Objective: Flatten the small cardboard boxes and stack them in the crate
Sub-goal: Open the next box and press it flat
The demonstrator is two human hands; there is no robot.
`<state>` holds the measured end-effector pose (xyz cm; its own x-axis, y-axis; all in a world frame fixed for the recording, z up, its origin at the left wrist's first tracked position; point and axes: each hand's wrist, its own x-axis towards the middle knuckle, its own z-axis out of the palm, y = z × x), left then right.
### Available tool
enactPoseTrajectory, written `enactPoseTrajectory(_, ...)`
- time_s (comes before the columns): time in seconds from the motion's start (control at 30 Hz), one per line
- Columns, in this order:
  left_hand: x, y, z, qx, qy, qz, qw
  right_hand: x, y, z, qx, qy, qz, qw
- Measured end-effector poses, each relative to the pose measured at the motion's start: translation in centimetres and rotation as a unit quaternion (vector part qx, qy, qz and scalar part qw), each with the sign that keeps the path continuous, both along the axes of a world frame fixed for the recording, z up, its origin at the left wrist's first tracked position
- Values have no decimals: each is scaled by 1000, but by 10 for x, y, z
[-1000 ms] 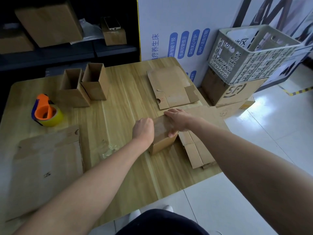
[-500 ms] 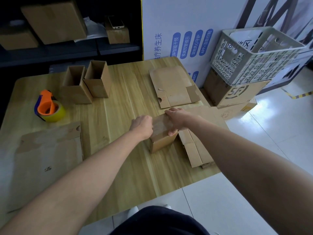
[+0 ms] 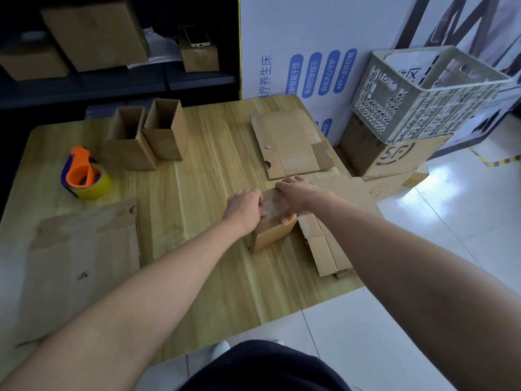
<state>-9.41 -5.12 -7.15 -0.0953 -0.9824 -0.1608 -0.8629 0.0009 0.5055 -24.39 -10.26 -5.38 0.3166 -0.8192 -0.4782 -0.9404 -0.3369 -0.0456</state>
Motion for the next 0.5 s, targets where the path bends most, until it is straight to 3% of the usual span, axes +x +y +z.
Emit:
enactPoseTrajectory(0.17, -11, -7, 3, 18, -22, 50, 998, 0, -1, 0, 3, 0, -6, 1000)
enactPoseTrajectory(0.33, -10, -1, -3, 19, -35, -26, 999, -2, 2, 0, -1, 3, -8, 1000)
enactPoseTrajectory(0.37, -4, 2, -4, 27, -1, -33, 999, -3, 2, 0, 0, 0, -9, 1000)
enactPoseTrajectory(0.43, 8, 7, -3, 62, 148, -22, 987, -2, 1, 0, 4, -5, -9, 1000)
enactPoseTrajectory(0.5, 14, 13, 2, 97, 302, 10, 948, -1, -1, 0, 6, -3, -6, 1000)
